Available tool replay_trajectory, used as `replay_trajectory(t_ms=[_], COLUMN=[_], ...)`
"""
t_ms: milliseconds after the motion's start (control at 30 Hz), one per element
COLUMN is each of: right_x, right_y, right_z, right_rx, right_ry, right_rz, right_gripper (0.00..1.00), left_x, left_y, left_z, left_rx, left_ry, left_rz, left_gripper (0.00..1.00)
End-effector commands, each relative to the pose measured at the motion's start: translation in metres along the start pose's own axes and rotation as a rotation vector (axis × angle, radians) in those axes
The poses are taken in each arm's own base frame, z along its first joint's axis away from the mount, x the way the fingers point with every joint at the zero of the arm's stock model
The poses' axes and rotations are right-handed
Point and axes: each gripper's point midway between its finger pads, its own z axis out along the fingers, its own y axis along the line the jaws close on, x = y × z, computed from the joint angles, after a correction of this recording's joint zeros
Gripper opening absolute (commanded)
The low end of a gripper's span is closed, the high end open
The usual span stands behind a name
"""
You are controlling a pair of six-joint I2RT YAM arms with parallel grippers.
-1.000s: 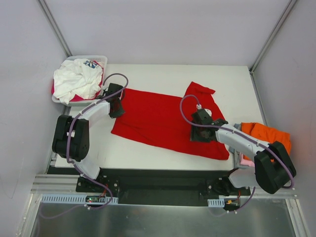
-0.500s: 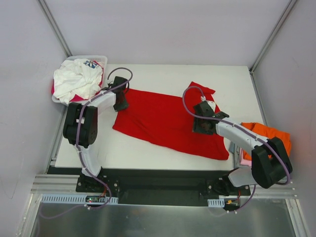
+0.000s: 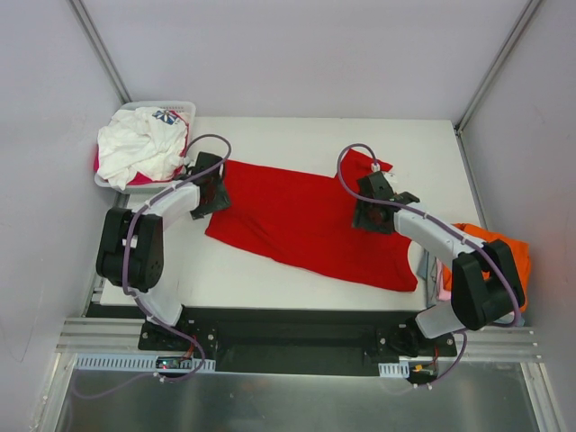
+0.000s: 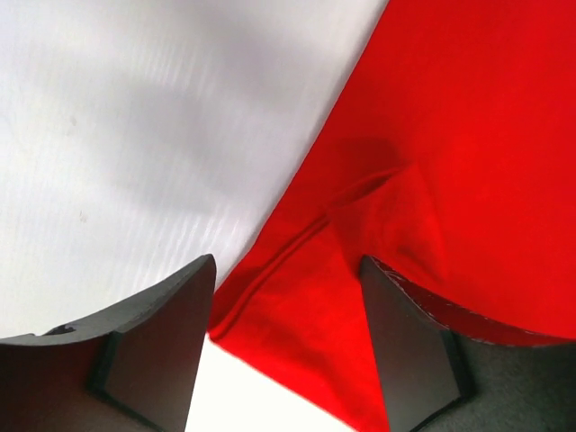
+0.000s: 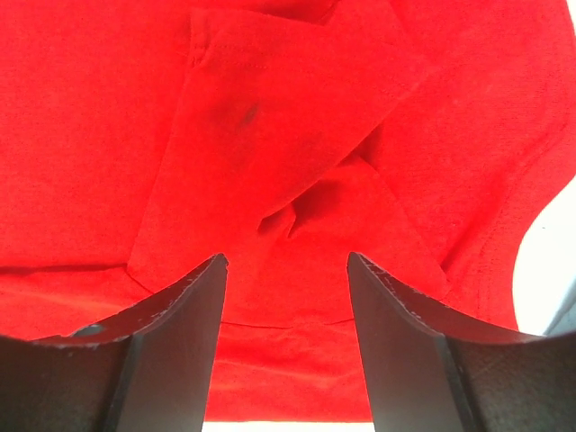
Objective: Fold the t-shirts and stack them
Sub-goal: Fold the flattened tshirt in 1/3 of the way
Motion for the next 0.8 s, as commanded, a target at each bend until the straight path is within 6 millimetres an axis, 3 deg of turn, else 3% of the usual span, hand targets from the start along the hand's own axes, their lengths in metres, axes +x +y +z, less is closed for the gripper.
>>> replay_trajectory(t_ms=[0,167,333,433,700,767], right_x=[-0.006,-0.003,-0.001,0.0,0.004,0.005], right_y=[0.009,0.013,0.014,0.014,0.014,0.014], right_z=[-0.002,-0.001,0.0,0.001,0.002,0.001], right_rx=[-0.039,-0.058,-0.063,-0.063,-0.067,-0.066], right_ry=[-0.009,0.004,0.009,0.012,0.022,0.023], right_rz=[0.002,-0.003,-0.002,-0.002,-0.005,-0.005], right_gripper=[0.6,0.6,0.59,0.59,0.59,0.58], left_x=[0.028,0.027,0.024,0.028,0.046,0.046], left_y=[0.015,0.029,0.029,0.026,0.023,0.023], left_z=[-0.008,-0.019,-0.027,-0.028,-0.003,-0.002], left_rx=[0.001,-0.022,0.006,0.034,0.026,0.027], left_ry=[0.047,-0.009,-0.032,-0.026,0.041,0.039], left_rz=[-0.018,-0.04,-0.049,-0.045,-0.043,-0.046], left_gripper=[0.65,0.7,0.7,0.62,0.45,0.35])
